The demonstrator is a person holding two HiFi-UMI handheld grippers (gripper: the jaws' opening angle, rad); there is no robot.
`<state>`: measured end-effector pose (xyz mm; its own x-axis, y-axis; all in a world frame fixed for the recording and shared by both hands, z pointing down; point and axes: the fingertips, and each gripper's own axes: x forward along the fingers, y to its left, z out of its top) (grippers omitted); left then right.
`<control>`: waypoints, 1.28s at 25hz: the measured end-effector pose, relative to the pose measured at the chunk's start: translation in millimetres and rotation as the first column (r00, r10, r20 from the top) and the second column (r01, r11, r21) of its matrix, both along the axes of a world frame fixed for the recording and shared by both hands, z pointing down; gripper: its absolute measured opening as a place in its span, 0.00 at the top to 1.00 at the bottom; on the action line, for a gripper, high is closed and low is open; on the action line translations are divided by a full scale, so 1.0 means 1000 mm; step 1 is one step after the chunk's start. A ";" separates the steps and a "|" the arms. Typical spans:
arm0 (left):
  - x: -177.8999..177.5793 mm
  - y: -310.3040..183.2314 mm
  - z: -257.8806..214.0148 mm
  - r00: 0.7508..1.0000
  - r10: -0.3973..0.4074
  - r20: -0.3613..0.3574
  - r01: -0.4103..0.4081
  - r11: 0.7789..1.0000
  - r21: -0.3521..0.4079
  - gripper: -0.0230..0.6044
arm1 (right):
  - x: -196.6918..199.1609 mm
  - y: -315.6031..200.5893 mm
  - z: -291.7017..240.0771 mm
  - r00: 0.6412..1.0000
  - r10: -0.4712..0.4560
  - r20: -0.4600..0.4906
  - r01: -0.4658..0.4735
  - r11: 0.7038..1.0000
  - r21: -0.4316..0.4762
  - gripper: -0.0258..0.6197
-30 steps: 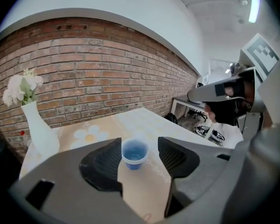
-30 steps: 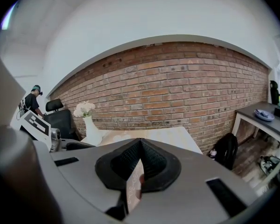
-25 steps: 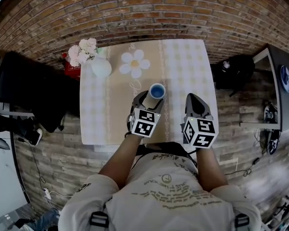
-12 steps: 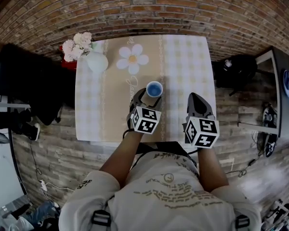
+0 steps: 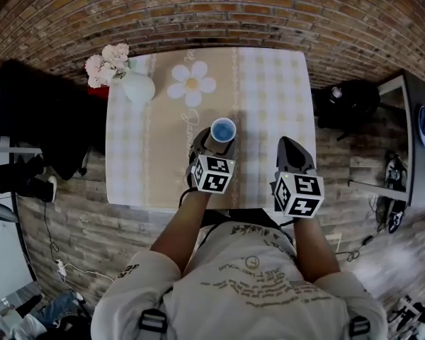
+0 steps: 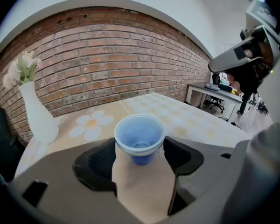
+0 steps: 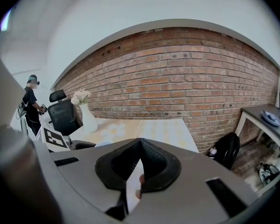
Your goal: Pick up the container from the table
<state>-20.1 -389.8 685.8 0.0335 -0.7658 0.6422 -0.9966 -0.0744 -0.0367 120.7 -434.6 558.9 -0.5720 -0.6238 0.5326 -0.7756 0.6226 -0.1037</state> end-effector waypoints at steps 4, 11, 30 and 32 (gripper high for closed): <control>0.000 -0.003 0.009 1.000 -0.018 -0.006 0.018 1.000 -0.001 0.47 | 0.003 -0.002 0.004 1.000 -0.015 -0.012 0.015 1.000 -0.002 0.96; -0.001 -0.006 0.019 0.999 -0.051 -0.013 0.051 0.999 -0.006 0.47 | 0.006 -0.007 0.010 0.999 -0.031 -0.023 0.031 0.999 -0.011 0.96; -0.002 0.001 -0.001 0.999 -0.047 -0.017 0.047 0.999 0.021 0.54 | -0.004 -0.001 0.005 0.998 -0.057 -0.007 0.057 0.998 0.001 0.96; -0.004 0.001 -0.008 0.999 -0.046 -0.014 0.046 0.999 0.028 0.54 | -0.008 0.000 0.002 0.998 -0.060 0.001 0.060 0.998 0.006 0.96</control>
<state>-23.8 -388.6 677.5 0.0064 -0.7846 0.6200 -0.9993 -0.0278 -0.0248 113.1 -434.5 560.9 -0.6092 -0.5911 0.5287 -0.7365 0.6688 -0.1009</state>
